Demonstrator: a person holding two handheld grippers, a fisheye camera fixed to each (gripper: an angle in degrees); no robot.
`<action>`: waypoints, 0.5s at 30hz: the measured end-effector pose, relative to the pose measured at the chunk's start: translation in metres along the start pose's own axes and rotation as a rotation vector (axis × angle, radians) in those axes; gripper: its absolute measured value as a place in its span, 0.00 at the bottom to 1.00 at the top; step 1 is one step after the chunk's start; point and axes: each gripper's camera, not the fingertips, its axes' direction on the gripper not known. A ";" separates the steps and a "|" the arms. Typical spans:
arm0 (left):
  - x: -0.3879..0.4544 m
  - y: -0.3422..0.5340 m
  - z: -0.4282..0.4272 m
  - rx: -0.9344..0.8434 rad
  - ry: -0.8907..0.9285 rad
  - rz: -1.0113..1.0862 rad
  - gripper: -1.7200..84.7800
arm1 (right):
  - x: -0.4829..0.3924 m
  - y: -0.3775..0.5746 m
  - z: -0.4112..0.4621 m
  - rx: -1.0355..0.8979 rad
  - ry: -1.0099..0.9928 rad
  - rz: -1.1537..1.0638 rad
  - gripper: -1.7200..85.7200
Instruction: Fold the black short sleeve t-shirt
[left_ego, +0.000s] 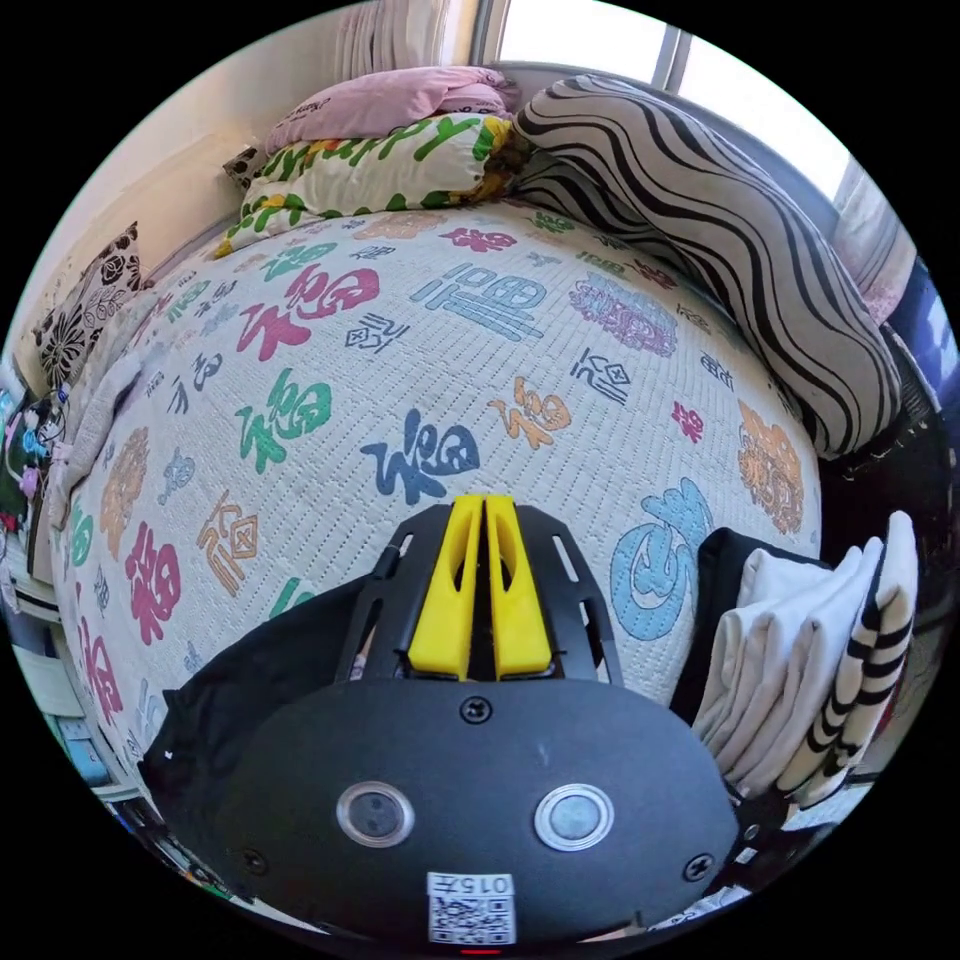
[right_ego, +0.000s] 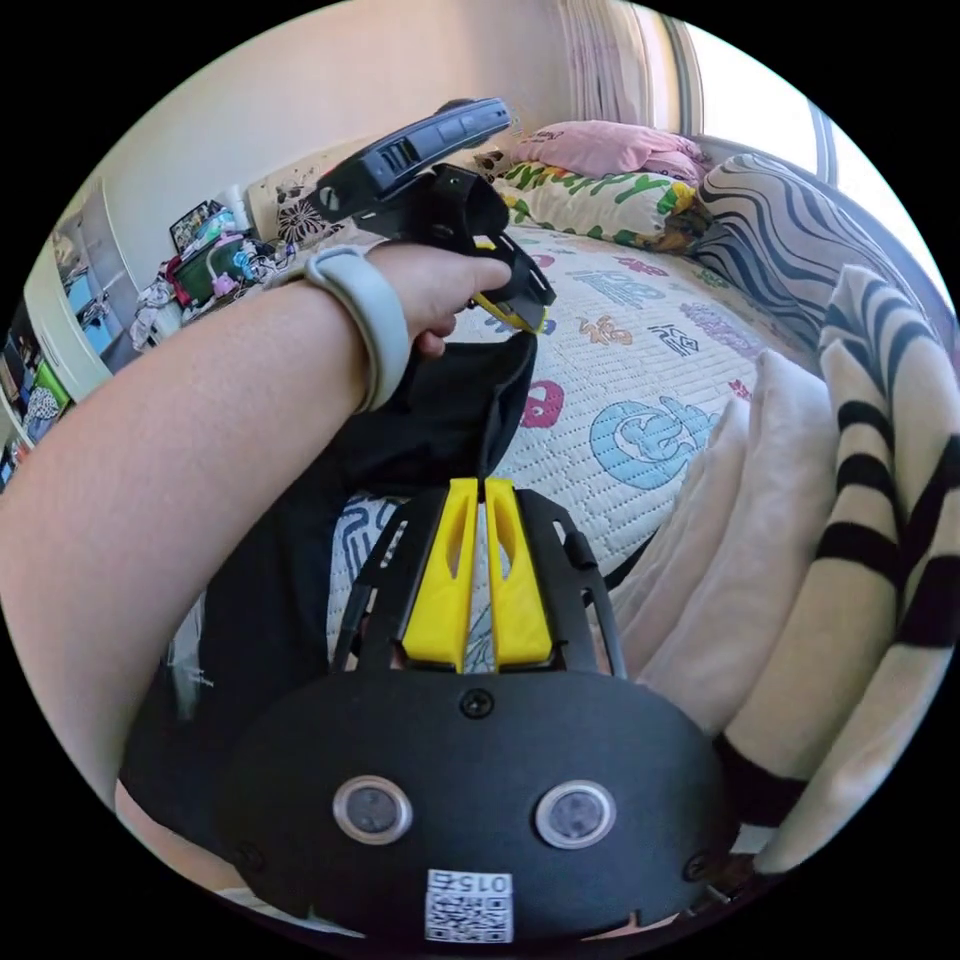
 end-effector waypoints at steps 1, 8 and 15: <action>-0.006 0.004 -0.009 0.022 0.000 -0.001 0.02 | -0.003 0.001 -0.002 0.005 -0.003 -0.010 0.02; -0.124 0.115 -0.140 0.250 -0.001 -0.144 0.01 | -0.066 0.014 -0.030 0.088 -0.117 -0.294 0.02; -0.220 0.251 -0.147 0.224 -0.037 -0.364 0.01 | -0.143 0.040 -0.011 -0.027 -0.186 -0.527 0.02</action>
